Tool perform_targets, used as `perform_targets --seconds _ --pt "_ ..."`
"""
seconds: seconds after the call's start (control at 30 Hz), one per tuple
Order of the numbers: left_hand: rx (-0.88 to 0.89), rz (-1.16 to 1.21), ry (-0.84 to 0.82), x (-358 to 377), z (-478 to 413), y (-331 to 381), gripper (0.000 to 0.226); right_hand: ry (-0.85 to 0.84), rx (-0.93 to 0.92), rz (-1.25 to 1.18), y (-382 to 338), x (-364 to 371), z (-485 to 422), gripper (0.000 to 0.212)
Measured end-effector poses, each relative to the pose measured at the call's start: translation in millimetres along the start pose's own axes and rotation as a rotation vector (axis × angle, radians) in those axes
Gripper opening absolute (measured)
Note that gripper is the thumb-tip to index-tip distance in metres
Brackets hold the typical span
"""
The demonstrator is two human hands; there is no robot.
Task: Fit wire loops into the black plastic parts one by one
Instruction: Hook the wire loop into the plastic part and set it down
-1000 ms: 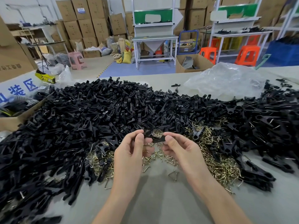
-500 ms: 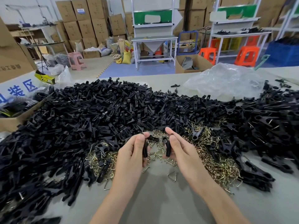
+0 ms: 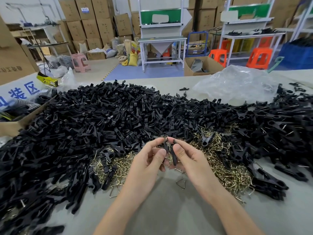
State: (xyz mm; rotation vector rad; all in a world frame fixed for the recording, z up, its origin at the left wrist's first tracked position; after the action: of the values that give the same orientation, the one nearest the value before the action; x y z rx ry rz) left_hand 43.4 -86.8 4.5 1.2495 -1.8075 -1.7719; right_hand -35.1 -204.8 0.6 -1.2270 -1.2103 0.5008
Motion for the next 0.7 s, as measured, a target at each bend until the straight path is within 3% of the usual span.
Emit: perform_targets --seconds 0.7 --pt "0.010 0.022 -0.028 2.0 3.6 4.9 0.023 -0.042 0.028 -0.029 1.1 2.0 0.3 0.027"
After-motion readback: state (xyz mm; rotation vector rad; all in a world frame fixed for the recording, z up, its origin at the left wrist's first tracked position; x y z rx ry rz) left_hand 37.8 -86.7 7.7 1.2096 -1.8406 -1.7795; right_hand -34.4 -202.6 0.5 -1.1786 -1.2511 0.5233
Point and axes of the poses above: each hand's wrist, its own z-axis away from the middle knuckle, its own x-axis out of the palm, y = z × x, the point moved 4 cm from there along -z, towards the middle knuckle, and after that the axes turned 15 degrees about -z, right-handed, at the moved point
